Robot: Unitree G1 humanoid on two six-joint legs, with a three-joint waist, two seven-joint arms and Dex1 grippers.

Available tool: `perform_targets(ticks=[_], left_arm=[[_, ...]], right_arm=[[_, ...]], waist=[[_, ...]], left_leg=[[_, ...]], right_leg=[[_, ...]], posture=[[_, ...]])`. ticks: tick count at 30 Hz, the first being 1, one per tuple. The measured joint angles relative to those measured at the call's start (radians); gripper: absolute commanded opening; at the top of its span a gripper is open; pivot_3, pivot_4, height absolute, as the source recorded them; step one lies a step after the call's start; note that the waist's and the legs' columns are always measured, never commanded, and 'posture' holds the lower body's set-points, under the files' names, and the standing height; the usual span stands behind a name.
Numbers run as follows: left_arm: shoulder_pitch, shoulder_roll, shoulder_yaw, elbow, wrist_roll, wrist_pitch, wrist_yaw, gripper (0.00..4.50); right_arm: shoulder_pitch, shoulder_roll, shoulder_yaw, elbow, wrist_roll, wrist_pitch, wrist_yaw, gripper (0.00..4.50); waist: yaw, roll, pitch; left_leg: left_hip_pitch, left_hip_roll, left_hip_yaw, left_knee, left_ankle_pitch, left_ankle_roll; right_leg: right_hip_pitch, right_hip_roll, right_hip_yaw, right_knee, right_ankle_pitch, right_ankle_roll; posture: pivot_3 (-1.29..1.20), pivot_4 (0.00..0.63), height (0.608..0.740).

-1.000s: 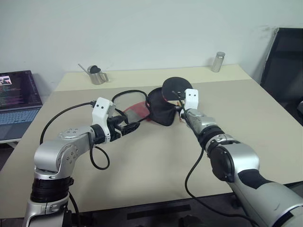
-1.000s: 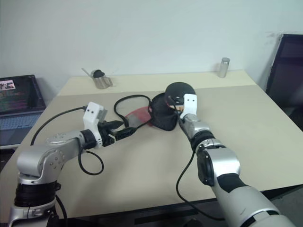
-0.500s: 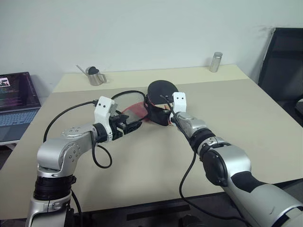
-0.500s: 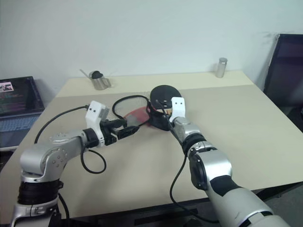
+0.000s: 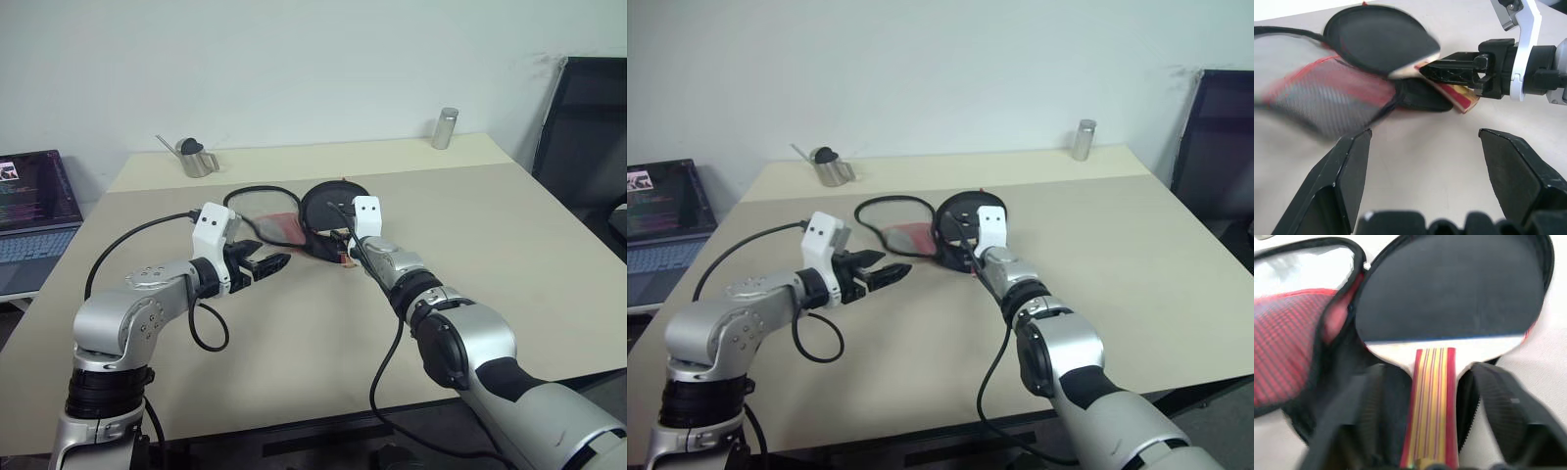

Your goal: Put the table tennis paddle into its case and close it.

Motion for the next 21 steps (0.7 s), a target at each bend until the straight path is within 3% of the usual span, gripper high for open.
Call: perform_targets(ticks=[1,9,15,21], left_arm=[[0.000,0.000,0.000,0.000,0.000,0.000,0.000,3.83],[-0.001,-0.003,-0.001,0.002,0.000,-0.002,-0.001,3.83],[-0.001,0.002,-0.005,0.010,0.003,-0.005,-0.021,3.83],[-0.019,-0.001,-0.047,0.101,0.051,-0.021,-0.011,3.83]], right_arm=[[0.000,-0.001,-0.001,0.000,0.000,0.000,0.002,4.48],[-0.016,-0.033,-0.005,-0.022,0.004,0.003,0.060,4.48],[-0.013,-0.121,-0.014,-0.102,0.031,0.066,0.105,4.48],[0.103,-0.165,0.029,-0.263,0.042,0.203,0.250,4.48]], waist=[[0.000,0.000,0.000],[0.001,0.000,0.000],[0.003,0.000,0.000],[0.002,0.000,0.000]], left_leg=[[0.000,0.000,0.000,0.000,0.000,0.000],[0.000,0.000,0.000,0.000,0.000,-0.001],[0.000,0.000,0.000,0.000,0.001,-0.001],[0.000,0.000,0.000,0.000,0.001,0.000]], right_leg=[[0.000,0.000,0.000,0.000,0.000,0.000],[0.000,0.000,0.000,0.001,0.000,0.000],[0.000,0.000,0.000,0.000,0.000,0.000],[0.000,0.000,0.000,0.001,0.000,0.000]], posture=[[0.00,0.150,0.740],[0.00,0.150,0.740],[0.00,0.150,0.740],[0.00,0.150,0.740]])
